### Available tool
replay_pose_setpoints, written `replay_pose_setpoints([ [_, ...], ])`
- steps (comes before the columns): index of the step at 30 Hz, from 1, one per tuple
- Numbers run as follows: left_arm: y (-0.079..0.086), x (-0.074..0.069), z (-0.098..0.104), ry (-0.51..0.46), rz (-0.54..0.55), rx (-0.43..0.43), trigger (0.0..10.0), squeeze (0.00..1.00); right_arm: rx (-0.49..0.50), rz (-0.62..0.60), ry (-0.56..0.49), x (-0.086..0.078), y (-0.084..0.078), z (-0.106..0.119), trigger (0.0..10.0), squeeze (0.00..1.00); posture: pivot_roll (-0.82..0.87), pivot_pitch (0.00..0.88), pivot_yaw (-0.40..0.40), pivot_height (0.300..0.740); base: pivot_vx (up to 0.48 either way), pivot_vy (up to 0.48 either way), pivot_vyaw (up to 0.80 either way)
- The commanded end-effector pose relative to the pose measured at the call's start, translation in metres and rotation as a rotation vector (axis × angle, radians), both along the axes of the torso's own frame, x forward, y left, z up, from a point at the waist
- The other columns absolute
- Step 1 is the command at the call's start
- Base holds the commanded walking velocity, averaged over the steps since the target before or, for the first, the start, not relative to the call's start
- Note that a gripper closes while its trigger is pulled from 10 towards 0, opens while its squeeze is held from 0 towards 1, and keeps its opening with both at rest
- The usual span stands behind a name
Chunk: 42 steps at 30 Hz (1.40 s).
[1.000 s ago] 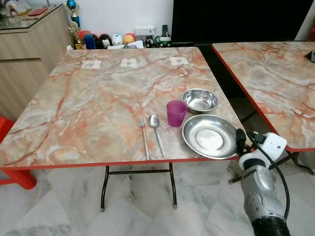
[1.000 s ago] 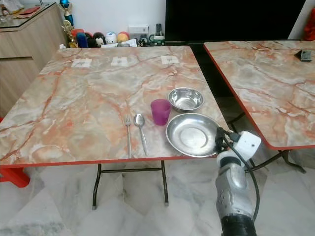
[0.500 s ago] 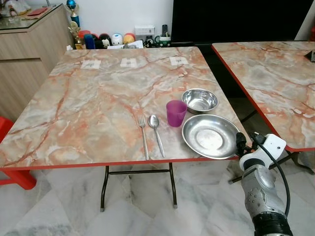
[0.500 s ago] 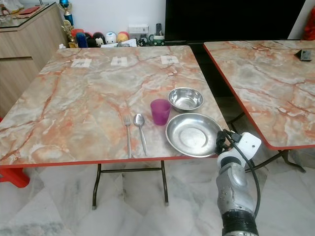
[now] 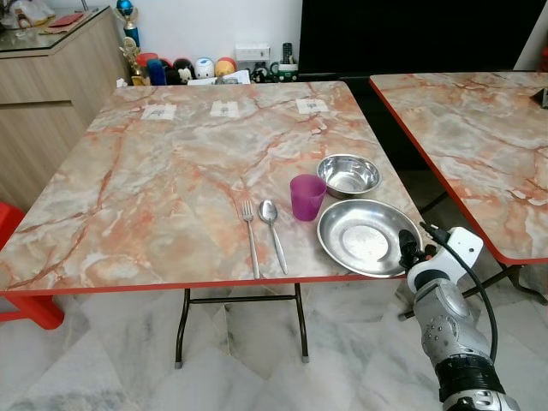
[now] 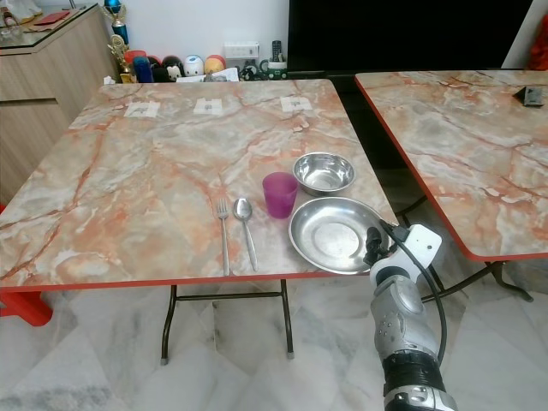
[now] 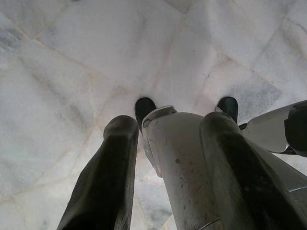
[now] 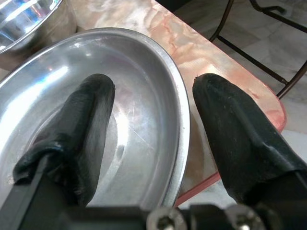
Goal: Setting the table
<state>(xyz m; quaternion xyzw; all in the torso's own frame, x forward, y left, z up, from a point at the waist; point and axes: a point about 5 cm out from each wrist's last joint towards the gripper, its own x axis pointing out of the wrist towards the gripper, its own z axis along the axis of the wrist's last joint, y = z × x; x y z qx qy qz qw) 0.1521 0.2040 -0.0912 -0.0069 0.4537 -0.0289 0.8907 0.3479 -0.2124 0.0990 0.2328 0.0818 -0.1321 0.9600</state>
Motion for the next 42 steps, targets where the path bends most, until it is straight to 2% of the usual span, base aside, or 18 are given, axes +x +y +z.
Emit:
replay_pose_setpoints([
  [1, 0.001, -0.010, -0.004, 0.038, -0.025, 0.010, 10.0, 0.00, 0.017, 0.000, 0.020, 0.001, 0.002, -0.003, 10.0, 0.00, -0.03, 0.089, -0.022, 0.740, 0.000, 0.000, 0.00],
  [17, 0.004, -0.013, -0.004, 0.045, -0.041, 0.020, 10.0, 0.00, 0.010, 0.002, 0.083, 0.000, -0.002, -0.012, 10.0, 0.00, -0.03, 0.070, -0.017, 0.740, 0.000, 0.000, 0.00],
  [31, 0.000, -0.011, -0.004, 0.043, -0.042, 0.019, 10.0, 0.00, 0.002, 0.058, 0.151, 0.006, 0.011, -0.017, 10.0, 0.00, -0.02, 0.092, -0.023, 0.740, 0.000, 0.000, 0.00],
  [32, 0.000, -0.011, -0.004, 0.044, -0.042, 0.018, 10.0, 0.00, 0.000, 0.063, 0.156, 0.006, 0.012, -0.018, 0.9, 0.00, -0.02, 0.093, -0.024, 0.740, 0.000, 0.000, 0.00],
  [34, 0.000, -0.011, -0.005, 0.045, -0.042, 0.018, 10.0, 0.00, -0.001, 0.062, 0.158, 0.006, 0.012, -0.019, 0.9, 0.00, -0.02, 0.093, -0.024, 0.740, 0.000, 0.000, 0.00],
  [35, 0.000, -0.012, -0.005, 0.046, -0.042, 0.018, 10.0, 0.00, 0.004, 0.063, 0.160, 0.006, 0.013, -0.019, 0.0, 0.00, -0.02, 0.097, -0.025, 0.740, 0.000, 0.000, 0.00],
  [42, -0.004, -0.012, -0.006, 0.049, -0.050, 0.016, 10.0, 0.00, 0.006, 0.067, 0.167, 0.006, 0.014, -0.021, 0.0, 0.00, -0.02, 0.101, -0.027, 0.740, 0.000, 0.000, 0.00],
])
